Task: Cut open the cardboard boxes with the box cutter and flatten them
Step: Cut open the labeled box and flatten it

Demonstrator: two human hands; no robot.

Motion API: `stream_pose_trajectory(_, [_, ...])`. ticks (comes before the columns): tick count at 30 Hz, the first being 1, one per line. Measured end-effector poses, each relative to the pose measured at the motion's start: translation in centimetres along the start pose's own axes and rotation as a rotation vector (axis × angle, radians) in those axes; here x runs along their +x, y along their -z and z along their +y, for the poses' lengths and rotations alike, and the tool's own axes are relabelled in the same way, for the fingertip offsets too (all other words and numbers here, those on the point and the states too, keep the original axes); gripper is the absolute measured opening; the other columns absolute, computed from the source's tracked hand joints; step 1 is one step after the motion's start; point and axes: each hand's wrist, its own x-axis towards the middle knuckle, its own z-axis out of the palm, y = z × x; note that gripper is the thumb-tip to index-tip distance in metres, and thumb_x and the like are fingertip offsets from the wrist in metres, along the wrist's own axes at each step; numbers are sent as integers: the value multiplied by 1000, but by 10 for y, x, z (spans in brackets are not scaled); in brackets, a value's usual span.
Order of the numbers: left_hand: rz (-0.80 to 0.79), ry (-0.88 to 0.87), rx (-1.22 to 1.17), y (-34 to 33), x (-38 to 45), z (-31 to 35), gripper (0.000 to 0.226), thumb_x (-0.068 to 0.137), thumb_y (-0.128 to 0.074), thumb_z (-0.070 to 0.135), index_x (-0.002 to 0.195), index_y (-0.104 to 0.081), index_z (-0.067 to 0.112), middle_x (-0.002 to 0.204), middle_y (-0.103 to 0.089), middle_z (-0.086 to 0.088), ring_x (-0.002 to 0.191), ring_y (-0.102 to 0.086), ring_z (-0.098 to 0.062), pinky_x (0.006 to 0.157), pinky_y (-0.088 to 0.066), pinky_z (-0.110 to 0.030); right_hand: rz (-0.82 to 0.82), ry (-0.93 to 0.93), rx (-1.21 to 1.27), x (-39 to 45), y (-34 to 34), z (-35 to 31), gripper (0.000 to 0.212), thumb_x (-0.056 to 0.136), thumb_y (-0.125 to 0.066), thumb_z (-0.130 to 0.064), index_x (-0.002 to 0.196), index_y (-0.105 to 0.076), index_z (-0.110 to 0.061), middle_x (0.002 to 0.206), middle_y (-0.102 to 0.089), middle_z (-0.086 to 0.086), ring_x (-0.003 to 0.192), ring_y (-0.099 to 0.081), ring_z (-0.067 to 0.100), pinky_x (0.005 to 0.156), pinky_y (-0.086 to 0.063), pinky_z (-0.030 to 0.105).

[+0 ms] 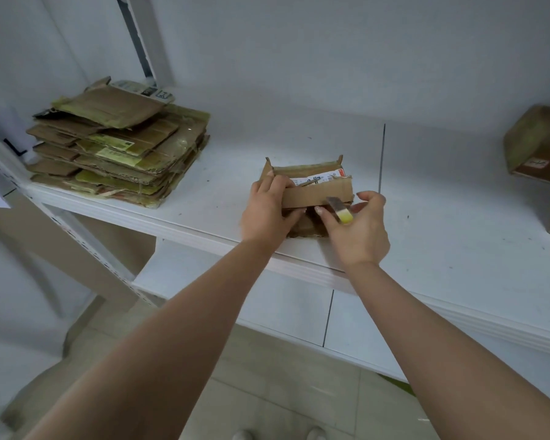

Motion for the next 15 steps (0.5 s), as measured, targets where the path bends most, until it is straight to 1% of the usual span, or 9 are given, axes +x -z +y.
stream_pose_trajectory(3, [-13,4,5,-1,-2,1,41,76,-68,22,113,-52,21,126,-52,4,121,-38,-21,76,-51,-39,-6,-29,-26,3,-9,-11,67,71,-72,-53,119,-37,-22,112,-58,-3,84,-62,25,63,-37,29])
stream_pose_trajectory(5, [-51,-17,-1,3,-1,1,45,74,-67,21,116,-52,20,126,-52,2,122,-38,-23,83,-49,-40,-22,-37,-31,2,-11,-13,60,75,-70,-44,119,-37,-21,112,-59,-2,79,-59,25,63,-35,29])
stream_pose_trajectory(6, [-79,-34,-13,6,0,0,48,73,-67,21,118,-51,19,127,-51,1,122,-39,-24,88,-48,-40,-31,-22,-18,1,-9,-12,58,75,-69,-40,121,-38,-21,111,-59,-3,78,-56,23,63,-35,29])
stream_pose_trajectory(8, [-147,-81,-74,16,0,-1,57,71,-65,21,125,-47,22,130,-48,0,120,-42,-24,94,-45,-41,-53,37,27,-1,-3,-6,56,76,-67,-32,124,-40,-21,105,-58,-8,81,-54,20,66,-38,29])
stream_pose_trajectory(10, [-212,-145,-155,27,-1,-4,71,70,-60,20,136,-36,26,138,-43,-1,124,-43,-25,97,-45,-39,-67,88,69,-3,7,2,52,80,-64,-24,127,-42,-23,105,-59,-9,87,-54,20,69,-38,29])
stream_pose_trajectory(11, [-227,-174,-186,32,-4,-5,79,70,-58,17,143,-27,28,144,-37,-3,129,-41,-26,100,-43,-38,-70,104,91,-3,12,7,49,83,-63,-22,128,-43,-24,106,-61,-8,88,-55,19,69,-38,28])
stream_pose_trajectory(13, [-201,-214,-229,40,-11,-8,91,72,-56,9,150,-13,27,155,-23,-2,143,-25,-23,107,-39,-40,-79,112,151,-4,19,13,42,86,-62,-24,125,-48,-26,102,-64,-8,90,-57,19,70,-40,29])
stream_pose_trajectory(14, [-181,-214,-270,42,-14,-8,94,73,-56,5,151,-8,27,157,-17,4,146,-17,-18,109,-39,-43,-85,107,194,-3,21,15,38,87,-63,-24,123,-50,-27,98,-64,-7,89,-57,19,72,-42,29])
stream_pose_trajectory(15, [-169,-194,-328,43,-18,-8,96,75,-55,1,152,-5,27,157,-15,13,146,-15,-12,108,-40,-43,-88,104,242,-3,23,17,35,87,-63,-23,120,-53,-27,94,-64,-6,87,-58,19,73,-43,29])
